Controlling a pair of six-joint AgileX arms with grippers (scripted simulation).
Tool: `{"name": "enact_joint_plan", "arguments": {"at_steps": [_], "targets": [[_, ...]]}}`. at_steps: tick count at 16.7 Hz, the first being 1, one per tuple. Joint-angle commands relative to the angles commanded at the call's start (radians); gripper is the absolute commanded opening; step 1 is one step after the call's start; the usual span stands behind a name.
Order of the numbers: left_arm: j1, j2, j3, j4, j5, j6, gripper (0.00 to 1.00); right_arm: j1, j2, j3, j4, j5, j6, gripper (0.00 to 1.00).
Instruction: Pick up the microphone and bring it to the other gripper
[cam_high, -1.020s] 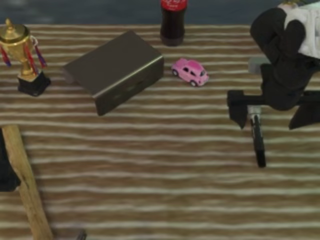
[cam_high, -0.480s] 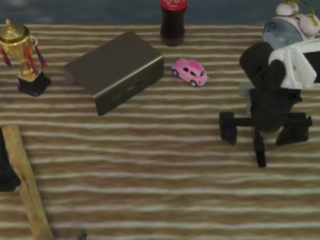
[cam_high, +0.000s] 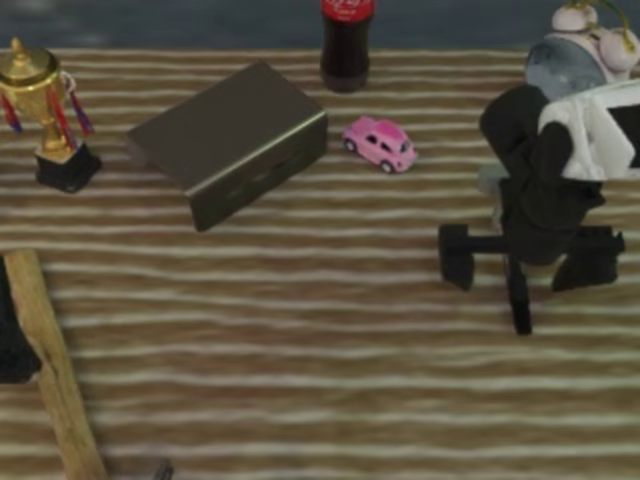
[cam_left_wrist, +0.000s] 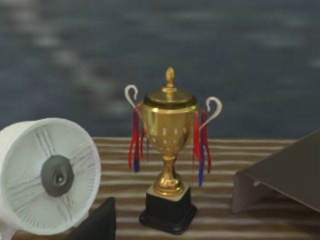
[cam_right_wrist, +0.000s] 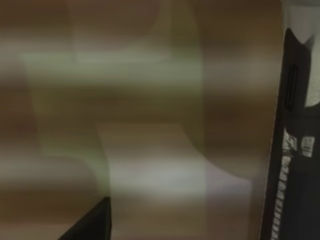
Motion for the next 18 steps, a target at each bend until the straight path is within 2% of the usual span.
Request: {"name": "enact_joint_plan", "arguments": {"at_steps": [11,18], "targets": [[0.0,0.0,0.0,0.0,0.0,0.0,1.0,0.0,0.0,0.0,0.0,0.0,0.0,0.02],[0.0,0.0,0.0,0.0,0.0,0.0,1.0,0.0,0.0,0.0,0.0,0.0,0.0,0.0]]}}
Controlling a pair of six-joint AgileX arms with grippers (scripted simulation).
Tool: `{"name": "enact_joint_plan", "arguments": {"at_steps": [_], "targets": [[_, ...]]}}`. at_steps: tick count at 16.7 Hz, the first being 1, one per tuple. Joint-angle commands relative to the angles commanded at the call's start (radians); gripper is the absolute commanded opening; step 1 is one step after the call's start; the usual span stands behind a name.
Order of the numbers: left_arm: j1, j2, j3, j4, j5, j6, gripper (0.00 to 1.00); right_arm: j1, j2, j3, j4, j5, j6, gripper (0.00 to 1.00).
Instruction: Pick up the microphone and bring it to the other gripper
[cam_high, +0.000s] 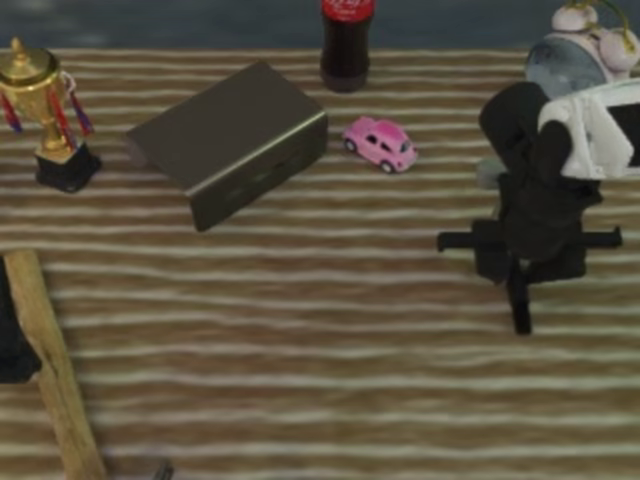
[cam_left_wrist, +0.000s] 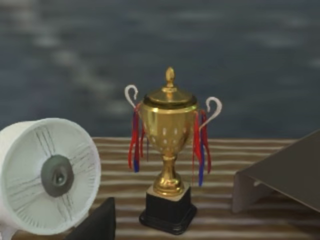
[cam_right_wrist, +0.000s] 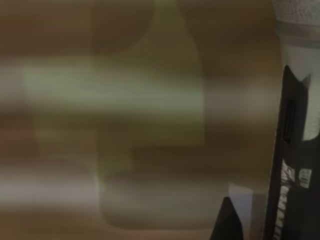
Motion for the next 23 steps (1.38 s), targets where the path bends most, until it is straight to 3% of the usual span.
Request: {"name": "enact_joint_plan", "arguments": {"at_steps": [2,4,8,11,19,23], "targets": [[0.0,0.0,0.0,0.0,0.0,0.0,1.0,0.0,-0.056,0.021,-0.024,0.02,-0.012,0.0],[0.0,0.0,0.0,0.0,0.0,0.0,1.0,0.001,-0.057,0.019,-0.012,0.016,-0.016,0.0],[0.0,0.0,0.0,0.0,0.0,0.0,1.0,0.004,-0.082,-0.011,0.13,-0.033,-0.051,0.0],[0.0,0.0,0.0,0.0,0.0,0.0,1.0,0.003,-0.117,-0.062,0.33,-0.098,-0.097,0.0],[0.0,0.0,0.0,0.0,0.0,0.0,1.0,-0.004,-0.265,-0.282,1.085,-0.319,-0.255,0.0],[0.0,0.0,0.0,0.0,0.0,0.0,1.0,-0.008,-0.358,-0.37,1.371,-0.41,-0.327,0.0]]}}
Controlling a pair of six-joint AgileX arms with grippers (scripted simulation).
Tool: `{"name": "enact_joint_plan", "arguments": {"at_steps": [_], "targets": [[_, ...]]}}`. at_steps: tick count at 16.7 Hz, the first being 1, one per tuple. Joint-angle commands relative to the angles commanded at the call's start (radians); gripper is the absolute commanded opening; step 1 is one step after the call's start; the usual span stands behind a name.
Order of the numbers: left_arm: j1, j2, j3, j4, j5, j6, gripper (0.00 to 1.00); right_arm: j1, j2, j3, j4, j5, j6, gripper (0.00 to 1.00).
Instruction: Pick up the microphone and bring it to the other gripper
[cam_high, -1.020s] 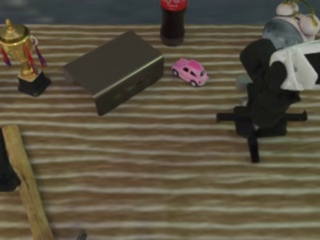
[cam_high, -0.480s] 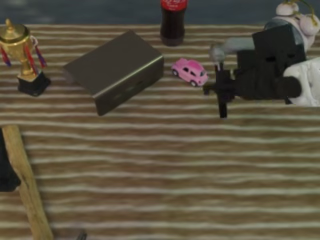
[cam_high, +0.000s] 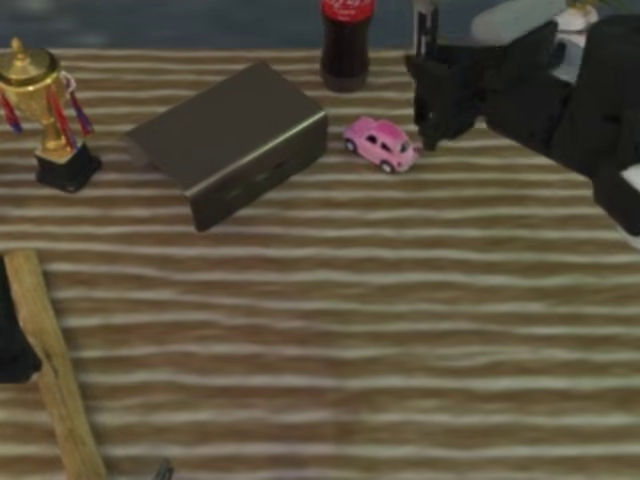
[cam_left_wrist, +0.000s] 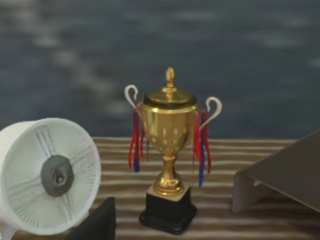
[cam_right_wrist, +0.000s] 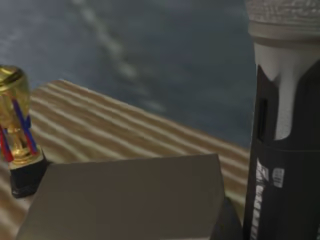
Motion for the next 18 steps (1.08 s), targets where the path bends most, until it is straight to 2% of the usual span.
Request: {"name": "enact_joint_plan", "arguments": {"at_steps": [2,4,10,11,13,18], "targets": [[0.0,0.0,0.0,0.0,0.0,0.0,1.0,-0.002,-0.038,-0.026,0.082,-0.03,-0.026,0.0],[0.0,0.0,0.0,0.0,0.0,0.0,1.0,-0.004,-0.06,-0.039,0.122,-0.045,-0.039,0.0],[0.0,0.0,0.0,0.0,0.0,0.0,1.0,0.004,-0.062,-0.036,0.123,-0.042,-0.038,0.0],[0.0,0.0,0.0,0.0,0.0,0.0,1.0,0.017,-0.072,-0.04,0.118,-0.031,-0.037,0.0],[0.0,0.0,0.0,0.0,0.0,0.0,1.0,0.066,-0.113,-0.054,0.099,0.015,-0.036,0.0],[0.0,0.0,0.0,0.0,0.0,0.0,1.0,0.233,-0.257,-0.104,0.032,0.176,-0.027,0.0]]}}
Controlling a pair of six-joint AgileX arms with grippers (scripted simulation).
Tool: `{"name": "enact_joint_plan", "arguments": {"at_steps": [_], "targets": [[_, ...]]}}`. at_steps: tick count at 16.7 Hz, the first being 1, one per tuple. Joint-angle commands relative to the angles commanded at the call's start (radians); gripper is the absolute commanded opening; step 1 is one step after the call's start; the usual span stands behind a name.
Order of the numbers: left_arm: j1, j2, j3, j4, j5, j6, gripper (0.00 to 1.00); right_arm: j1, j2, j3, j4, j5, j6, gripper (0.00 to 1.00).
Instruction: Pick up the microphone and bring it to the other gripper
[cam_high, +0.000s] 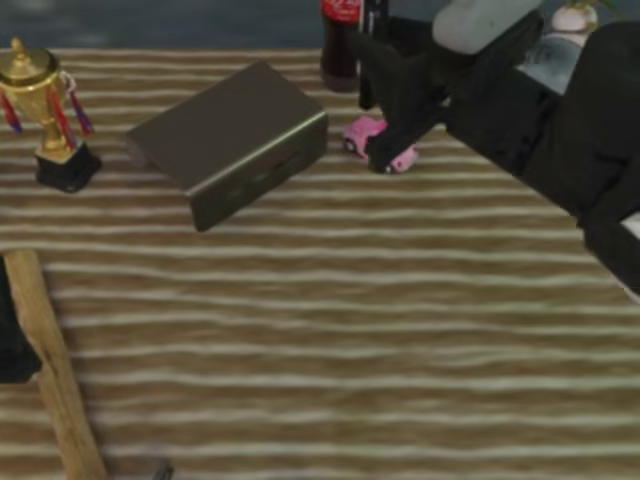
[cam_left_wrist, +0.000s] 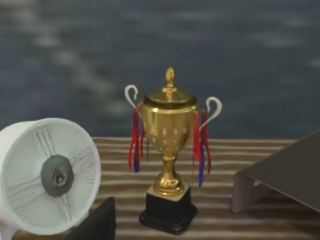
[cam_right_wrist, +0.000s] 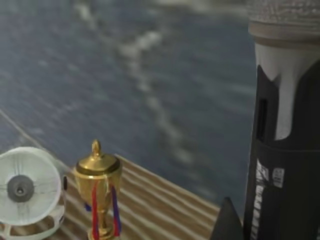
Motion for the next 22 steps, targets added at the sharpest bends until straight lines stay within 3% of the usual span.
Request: {"name": "enact_joint_plan", "arguments": {"at_steps": [3,14,22], "targets": [[0.0,0.0,0.0,0.0,0.0,0.0,1.0,0.048,-0.044,-0.014,-0.019,0.046,0.002,0.0],[-0.01,0.013,0.011,0.004,0.005,0.002,1.0,0.048,-0.044,-0.014,-0.019,0.046,0.002,0.0],[-0.239,0.46,0.312,0.143,0.112,0.028,1.0,0.048,-0.044,-0.014,-0.019,0.046,0.002,0.0]]}}
